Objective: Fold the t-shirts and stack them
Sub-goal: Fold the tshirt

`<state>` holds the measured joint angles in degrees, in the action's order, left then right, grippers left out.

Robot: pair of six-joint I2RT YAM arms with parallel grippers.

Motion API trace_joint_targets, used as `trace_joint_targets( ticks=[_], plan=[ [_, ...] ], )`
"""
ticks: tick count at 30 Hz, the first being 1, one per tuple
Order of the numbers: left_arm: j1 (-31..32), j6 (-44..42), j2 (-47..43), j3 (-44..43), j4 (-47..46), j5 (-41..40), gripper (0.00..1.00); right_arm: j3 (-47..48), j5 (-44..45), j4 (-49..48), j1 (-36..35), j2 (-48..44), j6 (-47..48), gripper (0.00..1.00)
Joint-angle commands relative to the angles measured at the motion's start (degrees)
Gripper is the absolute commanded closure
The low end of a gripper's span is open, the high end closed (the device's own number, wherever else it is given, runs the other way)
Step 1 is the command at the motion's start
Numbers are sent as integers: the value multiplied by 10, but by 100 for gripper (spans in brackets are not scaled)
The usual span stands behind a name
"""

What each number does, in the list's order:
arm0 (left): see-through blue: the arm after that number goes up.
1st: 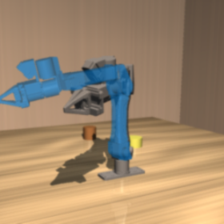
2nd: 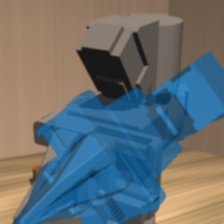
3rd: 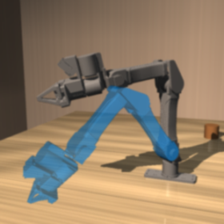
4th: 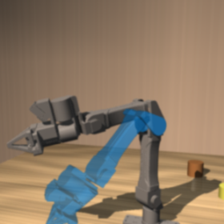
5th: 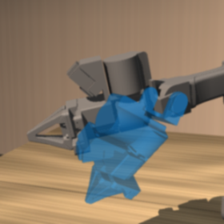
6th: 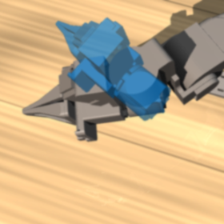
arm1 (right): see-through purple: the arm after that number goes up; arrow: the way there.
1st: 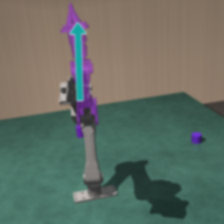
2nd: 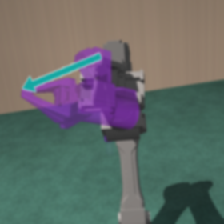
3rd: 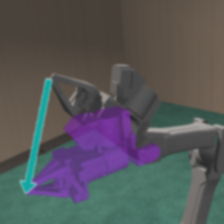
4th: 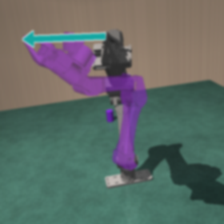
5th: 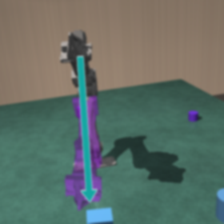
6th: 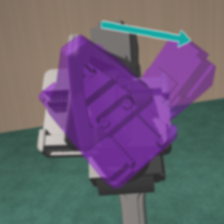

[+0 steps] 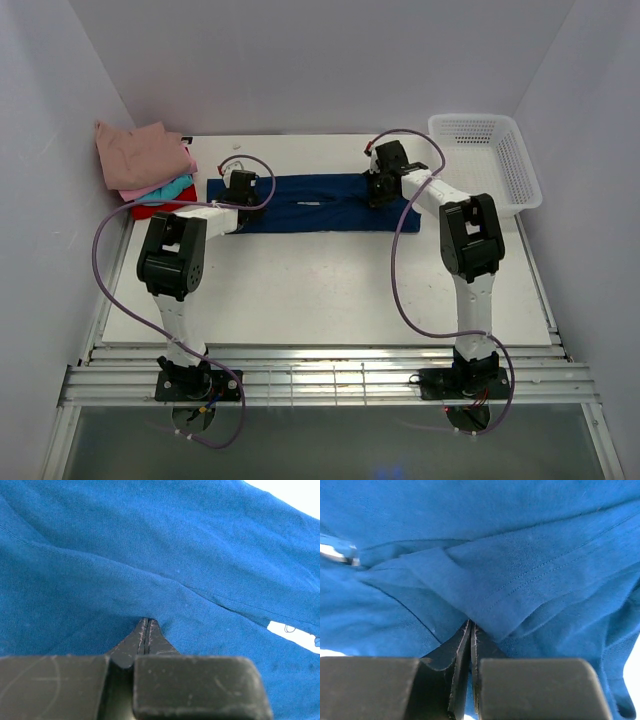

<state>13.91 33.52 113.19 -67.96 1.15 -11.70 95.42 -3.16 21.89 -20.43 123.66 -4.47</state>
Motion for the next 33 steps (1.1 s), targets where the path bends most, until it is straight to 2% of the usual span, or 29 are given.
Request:
trace_joint_targets(
  ticks=[1,11,21,23,27,29,33],
  plan=[
    [2,1,6,17,15,-11,100,38,15,21,-4,19,-5,92],
    [11,26,-30,84,12,-21,100,136,117,20,-5,60,-12,92],
    [61,74,-35,172,-7,-13,100,238,141,2,-5,108,-5,92],
    [75,87,-38,189,-25,-10,100,219,146,-12,-6,92,-11,92],
    [134,129,-53,225,-34,-24,100,49,164,-114,-6,-6,-18,92],
    [157,149,-56,237,-35,-25,100,14,175,-140,-7,-64,-13,92],
    [228,196,-60,259,-39,-31,100,-22,182,-118,-8,-133,-4,92]
  ],
)
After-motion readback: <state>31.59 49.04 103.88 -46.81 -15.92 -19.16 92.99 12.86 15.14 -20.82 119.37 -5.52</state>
